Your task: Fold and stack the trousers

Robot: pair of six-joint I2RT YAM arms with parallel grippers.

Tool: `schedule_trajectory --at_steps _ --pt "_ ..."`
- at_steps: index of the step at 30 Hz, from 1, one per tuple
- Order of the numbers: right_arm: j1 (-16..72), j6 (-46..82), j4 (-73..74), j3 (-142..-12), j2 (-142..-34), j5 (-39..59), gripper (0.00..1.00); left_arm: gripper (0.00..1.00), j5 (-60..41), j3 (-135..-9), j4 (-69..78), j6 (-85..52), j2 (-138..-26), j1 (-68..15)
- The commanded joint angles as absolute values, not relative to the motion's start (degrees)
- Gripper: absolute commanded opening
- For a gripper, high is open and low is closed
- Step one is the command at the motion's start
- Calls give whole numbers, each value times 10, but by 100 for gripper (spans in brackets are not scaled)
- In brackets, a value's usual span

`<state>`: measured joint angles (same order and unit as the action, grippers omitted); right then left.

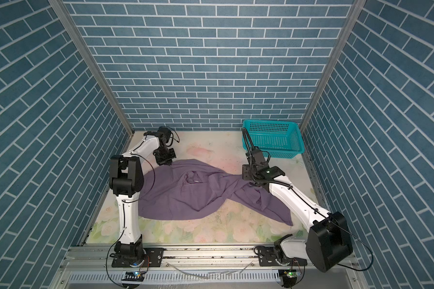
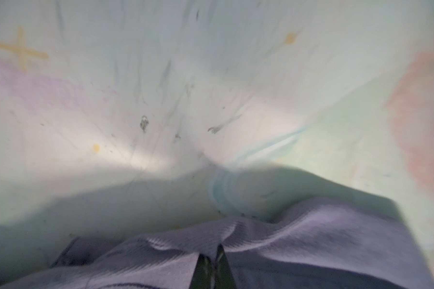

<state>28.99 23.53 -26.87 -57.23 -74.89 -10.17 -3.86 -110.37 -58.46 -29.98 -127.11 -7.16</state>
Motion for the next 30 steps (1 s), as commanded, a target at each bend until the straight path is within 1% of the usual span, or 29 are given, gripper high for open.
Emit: schedule_trajectory --at_steps 1,5,8,10,12,15,17,19,23,27,30 --pt "284 221 -282 -558 -742 -118 59 0 -24 -1187 -635 -272 -1193 -73" --pt "280 220 -280 -565 -745 -121 59 0 -31 -1263 -676 -257 -1139 -74" --pt "278 218 -282 -573 -747 -124 62 0 -40 -1258 -676 -238 -1074 -81" --pt "278 216 -281 -573 -745 -123 67 0 -45 -1218 -668 -227 -1021 -88" --pt "278 216 -276 -569 -744 -115 72 0 -54 -1120 -640 -222 -948 -89" --pt "278 214 -258 -559 -751 -80 75 0 -36 -964 -603 -215 -844 -86" --pt "278 217 -245 -556 -763 -48 76 0 -15 -883 -599 -213 -791 -79" --pt "278 220 -232 -555 -783 -14 76 0 -15 -820 -599 -213 -752 -64" --pt "278 241 -215 -554 -843 26 67 0 -24 -730 -596 -214 -699 -33" --pt "279 261 -201 -569 -907 43 63 0 -24 -697 -595 -214 -672 -25" --pt "293 260 -189 -610 -947 47 62 0 -23 -698 -605 -214 -666 -24"
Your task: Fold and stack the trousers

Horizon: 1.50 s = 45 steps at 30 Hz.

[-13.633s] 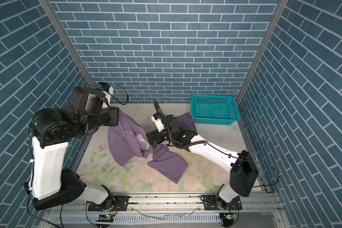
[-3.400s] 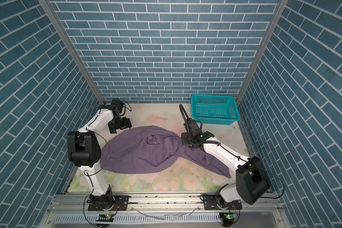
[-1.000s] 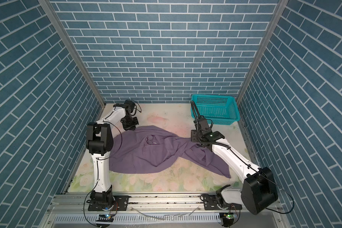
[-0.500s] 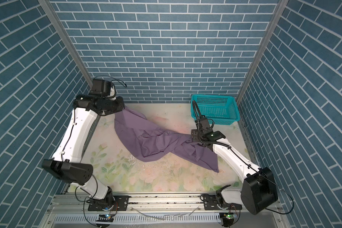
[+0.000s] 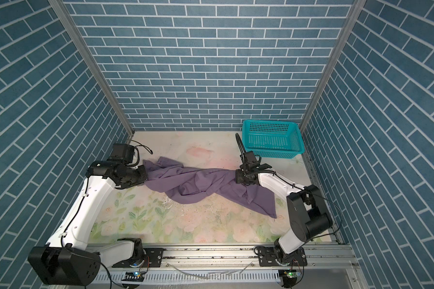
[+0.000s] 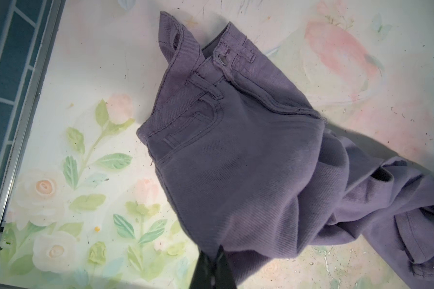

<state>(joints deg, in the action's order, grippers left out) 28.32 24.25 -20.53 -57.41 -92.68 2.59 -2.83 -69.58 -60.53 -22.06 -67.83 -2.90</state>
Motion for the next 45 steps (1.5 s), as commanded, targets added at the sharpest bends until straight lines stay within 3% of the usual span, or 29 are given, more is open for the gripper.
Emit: schedule_trajectory --at_steps 1,8,14,27,32,38,45 --pt "304 254 -189 -630 -958 47 62 0 -23 -698 -608 -214 -664 -24" --pt "424 115 -167 -752 -1009 69 68 0 -8 -717 -643 -202 -649 -20" --pt "485 73 -144 -825 -1046 123 69 0 -3 -785 -690 -180 -666 -5" --pt "537 12 -212 -1019 -1188 251 69 0 -53 -922 -735 -146 -728 -4" --pt "540 33 -214 -1040 -1228 238 57 0 -37 -990 -766 -124 -759 -1" --pt "507 107 -179 -1012 -1252 192 2 0 -23 -1086 -802 -114 -782 7" --pt "407 160 -214 -919 -1155 88 0 0 -43 -1141 -788 -137 -815 15"
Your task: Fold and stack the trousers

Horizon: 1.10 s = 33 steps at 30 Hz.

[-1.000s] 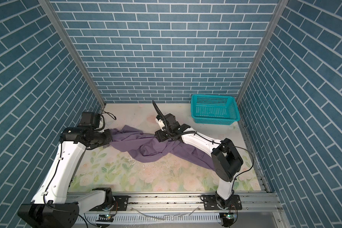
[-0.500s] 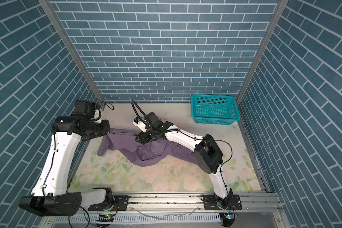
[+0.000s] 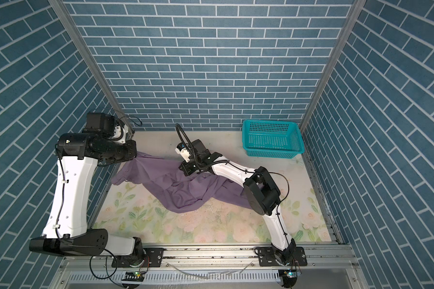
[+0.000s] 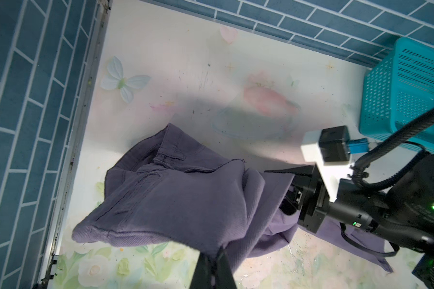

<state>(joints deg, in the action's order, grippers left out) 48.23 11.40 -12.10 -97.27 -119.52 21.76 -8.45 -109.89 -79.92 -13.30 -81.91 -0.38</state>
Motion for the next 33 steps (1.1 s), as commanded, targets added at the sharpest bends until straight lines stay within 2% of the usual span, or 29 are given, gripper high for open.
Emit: schedule_trajectory --at_steps 1,4,9,12,15,19,26,29,33 --pt "389 157 -225 -906 -1128 62 0 0 -49 -1151 -787 -140 -826 15" --pt "341 120 -273 -895 -1027 -34 0 0 -75 -1208 -784 -154 -871 15" --pt "315 24 -325 -989 -891 -155 0 0 -153 -1412 -788 -194 -981 14" --pt "315 1 -329 -1043 -843 -180 0 0 -227 -1456 -724 -235 -996 14" --pt "316 0 -305 -1029 -790 -169 0 0 -252 -1427 -661 -254 -974 11" --pt "320 23 -284 -904 -721 -132 0 0 -214 -1293 -631 -226 -904 10" --pt "334 176 -280 -590 -668 -50 0 0 -167 -867 -538 -215 -750 11" --pt "359 232 -253 -500 -661 -39 0 0 -185 -691 -489 -239 -702 11" --pt "367 254 -261 -459 -645 -78 0 0 -237 -518 -431 -283 -655 8"
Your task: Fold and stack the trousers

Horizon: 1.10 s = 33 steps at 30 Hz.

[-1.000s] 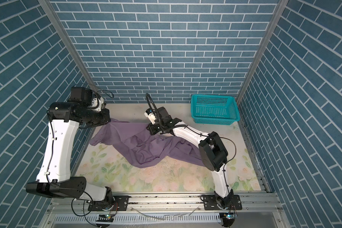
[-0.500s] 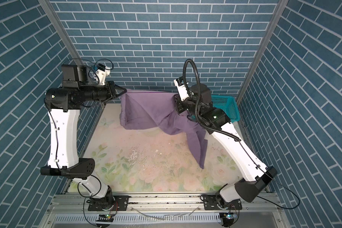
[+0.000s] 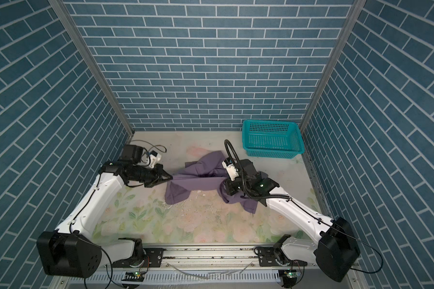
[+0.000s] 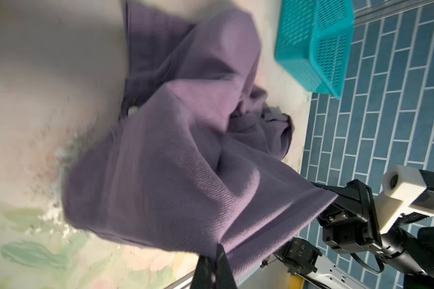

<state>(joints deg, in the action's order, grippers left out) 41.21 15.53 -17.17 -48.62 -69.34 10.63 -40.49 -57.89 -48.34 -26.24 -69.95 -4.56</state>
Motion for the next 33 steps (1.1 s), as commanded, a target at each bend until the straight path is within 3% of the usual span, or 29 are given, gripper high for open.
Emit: schedule_trajectory --at_steps 1,5,6,9,10,12,15,18,24,33 --pt "366 253 -269 -458 -640 -99 0 0 -248 -489 -413 -297 -647 4" --pt "351 251 -296 -473 -632 -211 0 0 -243 -409 -351 -353 -640 -82" --pt "345 252 -310 -482 -634 -247 0 5 -237 -404 -336 -366 -650 -116" --pt "303 278 -371 -508 -631 -389 0 38 -233 -416 -311 -385 -688 -187" --pt "279 285 -383 -509 -622 -413 0 44 -231 -426 -310 -387 -697 -199" --pt "198 305 -390 -503 -591 -405 0 52 -228 -451 -315 -385 -709 -214" --pt "96 343 -369 -472 -541 -309 0 64 -214 -480 -323 -380 -710 -215" --pt "82 362 -342 -434 -528 -235 0 77 -200 -500 -323 -374 -728 -215" --pt "82 399 -325 -391 -552 -151 0 82 -191 -554 -309 -374 -832 -260" --pt "82 395 -323 -397 -538 -138 0 83 -154 -666 -274 -377 -1008 -360"
